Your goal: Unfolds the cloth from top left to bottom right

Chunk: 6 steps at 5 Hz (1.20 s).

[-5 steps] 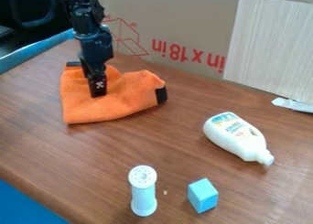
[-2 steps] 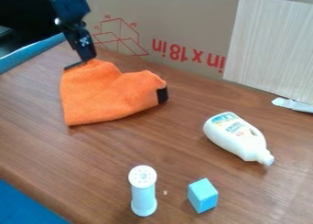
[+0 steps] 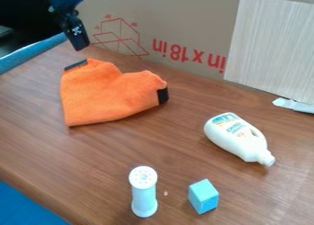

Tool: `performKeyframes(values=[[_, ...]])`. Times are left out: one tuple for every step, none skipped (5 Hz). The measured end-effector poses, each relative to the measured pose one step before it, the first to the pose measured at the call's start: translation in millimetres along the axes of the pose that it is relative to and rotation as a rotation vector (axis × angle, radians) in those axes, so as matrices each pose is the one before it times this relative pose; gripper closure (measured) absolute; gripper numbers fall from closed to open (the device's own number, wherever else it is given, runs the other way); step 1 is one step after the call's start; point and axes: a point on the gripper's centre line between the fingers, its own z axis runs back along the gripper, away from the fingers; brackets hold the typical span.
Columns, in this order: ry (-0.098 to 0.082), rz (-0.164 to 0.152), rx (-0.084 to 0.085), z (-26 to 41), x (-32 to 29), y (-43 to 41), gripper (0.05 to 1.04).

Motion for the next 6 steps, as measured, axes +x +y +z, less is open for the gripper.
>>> performKeyframes(values=[[0.0013,-0.0503,0.0379,-9.12,-2.07,8.61,0.083],[0.0068,-0.0331,0.0531,-3.62,-2.22,9.29,0.083],[0.0357,-0.0022,-0.0069,-15.62,-8.37,1.04,0.083],[0.0479,0.0277,0.0060,-14.80,-8.30,5.86,0.083],[0.0394,-0.0026,-0.0059,-12.02,-6.40,1.10,0.083],[0.0283,-0.0023,-0.0067,-10.88,-4.40,-1.17,0.082]])
